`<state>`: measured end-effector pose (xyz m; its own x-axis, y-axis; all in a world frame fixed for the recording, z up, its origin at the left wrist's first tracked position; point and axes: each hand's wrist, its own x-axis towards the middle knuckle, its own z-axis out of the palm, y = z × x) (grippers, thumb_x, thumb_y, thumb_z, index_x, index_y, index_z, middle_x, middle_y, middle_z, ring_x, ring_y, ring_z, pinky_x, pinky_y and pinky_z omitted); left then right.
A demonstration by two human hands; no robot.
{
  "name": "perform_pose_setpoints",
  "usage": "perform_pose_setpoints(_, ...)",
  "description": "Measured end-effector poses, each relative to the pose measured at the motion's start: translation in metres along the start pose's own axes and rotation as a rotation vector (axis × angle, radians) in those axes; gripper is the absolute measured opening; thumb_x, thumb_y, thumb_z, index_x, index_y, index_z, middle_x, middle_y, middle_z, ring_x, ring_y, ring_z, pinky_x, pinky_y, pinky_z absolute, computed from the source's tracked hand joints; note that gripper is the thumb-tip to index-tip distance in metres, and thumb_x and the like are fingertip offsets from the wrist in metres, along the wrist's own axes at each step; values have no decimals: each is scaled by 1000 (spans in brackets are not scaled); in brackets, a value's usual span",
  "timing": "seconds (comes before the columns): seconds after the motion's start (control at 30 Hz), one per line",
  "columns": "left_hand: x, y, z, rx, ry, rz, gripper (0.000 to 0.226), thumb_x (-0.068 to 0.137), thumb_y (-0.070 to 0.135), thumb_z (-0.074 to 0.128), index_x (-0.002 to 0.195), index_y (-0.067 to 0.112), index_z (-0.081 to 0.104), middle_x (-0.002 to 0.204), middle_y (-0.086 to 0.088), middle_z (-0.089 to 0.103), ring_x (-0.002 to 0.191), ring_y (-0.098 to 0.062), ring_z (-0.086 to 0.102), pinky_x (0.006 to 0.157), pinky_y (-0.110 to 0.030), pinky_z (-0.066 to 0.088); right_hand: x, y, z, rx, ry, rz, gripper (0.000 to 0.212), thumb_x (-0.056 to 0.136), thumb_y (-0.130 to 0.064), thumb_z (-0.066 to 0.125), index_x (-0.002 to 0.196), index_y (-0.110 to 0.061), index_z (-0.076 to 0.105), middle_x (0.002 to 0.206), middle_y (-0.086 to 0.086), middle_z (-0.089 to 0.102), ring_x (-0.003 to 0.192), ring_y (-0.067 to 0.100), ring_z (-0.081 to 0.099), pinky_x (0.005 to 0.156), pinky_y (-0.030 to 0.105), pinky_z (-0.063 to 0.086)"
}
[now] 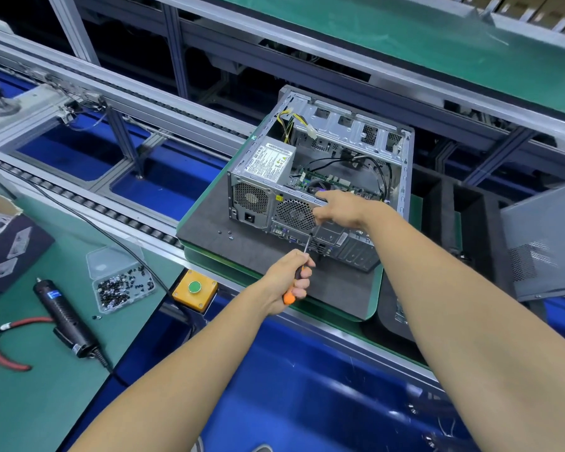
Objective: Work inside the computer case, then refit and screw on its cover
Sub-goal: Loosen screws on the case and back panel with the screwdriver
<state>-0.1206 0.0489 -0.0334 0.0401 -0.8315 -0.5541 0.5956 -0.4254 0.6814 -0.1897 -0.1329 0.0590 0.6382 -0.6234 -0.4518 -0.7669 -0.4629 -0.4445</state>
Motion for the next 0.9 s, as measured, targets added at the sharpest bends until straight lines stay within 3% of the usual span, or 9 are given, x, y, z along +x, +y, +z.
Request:
perform_pose_setpoints(0.1, 5, 4, 3, 308, 128, 67, 17, 107, 23, 37, 97, 15, 47, 67, -2, 46, 48, -15, 30, 43, -24, 23, 1, 1, 1, -3, 5, 5, 57, 86, -26, 64, 141, -17, 57, 113, 9, 68, 65, 16, 52, 58, 29, 40)
perform_pose_setpoints(0.23, 0, 8, 4, 1616, 505, 266, 28, 98, 16, 56, 120, 14, 39, 93, -12, 64, 68, -33, 51, 56, -37, 39, 5, 3, 0, -10, 1, 1, 58, 86, -29, 64, 142, -16, 56, 141, 8, 57, 70, 14, 54, 59, 29, 39)
perform_pose_setpoints(0.3, -1, 3, 4, 1846, 558, 388, 45, 93, 15, 61, 128, 14, 34, 95, -8, 64, 68, -32, 58, 53, -36, 38, 7, 5, 0, -20, 3, 0, 56, 86, -30, 64, 140, -16, 58, 142, 7, 57, 69, 15, 55, 60, 29, 40)
perform_pose_setpoints(0.37, -2, 3, 7, 1674, 586, 396, 19, 102, 23, 45, 118, 13, 44, 93, -8, 66, 75, -36, 64, 58, -36, 39, 6, 4, 1, -8, 8, 12, 61, 86, -29, 65, 145, -18, 54, 121, 2, 65, 66, 15, 54, 58, 29, 40)
perform_pose_setpoints(0.47, 7, 6, 10, 987, 445, 208, 27, 105, 23, 30, 109, 10, 54, 91, -11, 60, 77, -31, 55, 69, -36, 39, 5, 5, 1, 2, 4, 13, 65, 86, -29, 64, 149, -18, 50, 107, 0, 67, 64, 16, 53, 57, 29, 40)
perform_pose_setpoints(0.57, 8, 6, 5, 185, 183, 31, 28, 106, 17, 32, 109, 9, 59, 69, -5, 46, 53, -16, 40, 48, -25, 34, 5, 5, 1, -21, 0, 6, 60, 87, -30, 63, 145, -17, 54, 130, 10, 65, 64, 14, 51, 58, 29, 39)
perform_pose_setpoints(0.67, 4, 3, -7, -84, 26, -39, 21, 107, 23, 41, 112, 13, 60, 66, 2, 45, 49, -7, 37, 38, -16, 30, 6, 5, 3, 15, 7, 17, 73, 87, -29, 63, 156, -21, 39, 89, 11, 67, 61, 17, 50, 56, 29, 40)
perform_pose_setpoints(0.8, 7, 5, -8, 69, 31, 23, 16, 108, 24, 38, 105, 15, 51, 67, 1, 47, 46, -9, 25, 37, -20, 21, 8, 6, 1, -22, 12, 8, 74, 86, -30, 64, 155, -21, 41, 110, 13, 67, 68, 18, 55, 57, 28, 40)
perform_pose_setpoints(0.9, 9, 14, -8, 985, 318, 247, 15, 107, 26, 38, 100, 15, 44, 78, -10, 59, 56, -29, 46, 49, -35, 39, 12, 7, 4, -20, 22, 2, 75, 84, -31, 65, 154, -21, 42, 137, 12, 57, 74, 16, 59, 59, 28, 40)
